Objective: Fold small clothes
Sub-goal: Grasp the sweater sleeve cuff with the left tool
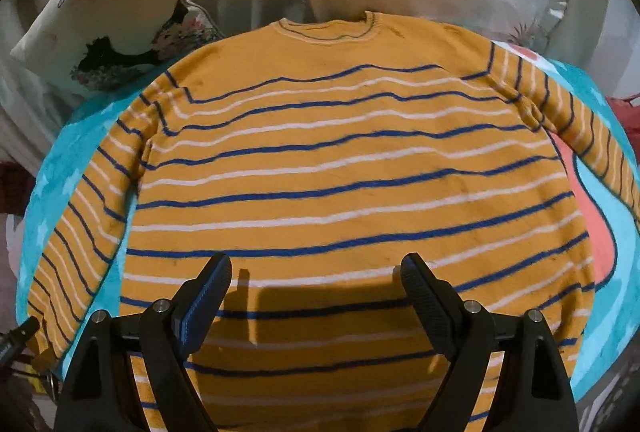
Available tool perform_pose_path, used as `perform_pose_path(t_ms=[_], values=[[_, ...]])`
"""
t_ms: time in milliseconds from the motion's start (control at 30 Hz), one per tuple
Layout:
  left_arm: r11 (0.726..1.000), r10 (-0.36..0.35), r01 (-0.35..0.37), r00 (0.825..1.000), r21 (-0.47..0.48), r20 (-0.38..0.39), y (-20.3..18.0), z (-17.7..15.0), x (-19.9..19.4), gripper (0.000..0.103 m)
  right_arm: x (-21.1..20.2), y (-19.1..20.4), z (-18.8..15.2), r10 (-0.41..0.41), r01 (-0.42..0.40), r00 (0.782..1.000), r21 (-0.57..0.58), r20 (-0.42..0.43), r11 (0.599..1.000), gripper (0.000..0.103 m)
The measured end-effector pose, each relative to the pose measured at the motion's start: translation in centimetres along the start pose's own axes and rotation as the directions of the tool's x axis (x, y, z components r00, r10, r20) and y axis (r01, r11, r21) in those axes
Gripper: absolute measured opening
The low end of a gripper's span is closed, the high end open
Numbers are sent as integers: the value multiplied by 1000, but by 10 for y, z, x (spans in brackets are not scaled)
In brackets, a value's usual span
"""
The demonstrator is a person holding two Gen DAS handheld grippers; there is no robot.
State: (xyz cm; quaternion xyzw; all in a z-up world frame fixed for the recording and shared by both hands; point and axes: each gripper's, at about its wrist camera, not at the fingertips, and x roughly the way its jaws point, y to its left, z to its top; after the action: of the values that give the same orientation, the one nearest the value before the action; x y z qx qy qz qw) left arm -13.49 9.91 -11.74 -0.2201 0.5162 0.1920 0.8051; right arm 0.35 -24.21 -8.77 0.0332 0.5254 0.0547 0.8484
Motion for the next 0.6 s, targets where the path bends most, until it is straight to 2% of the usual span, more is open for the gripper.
perform_pose_path(t_ms=[67,100,133,200,233,333,400,533,600], values=[[999,26,-26,1000,32,18,-5,3,-1,53,2,7,2,-2,2,1000,-5,-3,1000,90],[999,13,-14,1000,51,10,-8,5,-1,23,3,9,3,-4,4,1000,-11,-2,1000,90],[999,-10,11,1000,53,-6,-7,9,-1,13,4,12,4,-6,6,1000,-17,0,1000,90],[999,-36,37,999,19,-24,2,21,-2,13,6,15,4,-2,2,1000,-22,-3,1000,89],[999,-35,36,999,5,-18,8,28,-3,12,7,17,5,5,-6,1000,-25,-7,1000,85],[999,-11,12,1000,-49,26,31,61,-11,12,9,18,5,19,-20,1000,-30,-20,999,78],[999,3,1,998,-53,59,34,79,-17,12,7,14,6,13,-13,1000,-24,-19,1000,77],[999,-22,25,993,-26,114,12,106,-35,12,0,-7,6,-22,23,1000,17,-7,1000,77],[997,-78,79,989,-7,123,-10,108,-47,12,-4,-21,6,-35,35,999,42,2,999,77]])
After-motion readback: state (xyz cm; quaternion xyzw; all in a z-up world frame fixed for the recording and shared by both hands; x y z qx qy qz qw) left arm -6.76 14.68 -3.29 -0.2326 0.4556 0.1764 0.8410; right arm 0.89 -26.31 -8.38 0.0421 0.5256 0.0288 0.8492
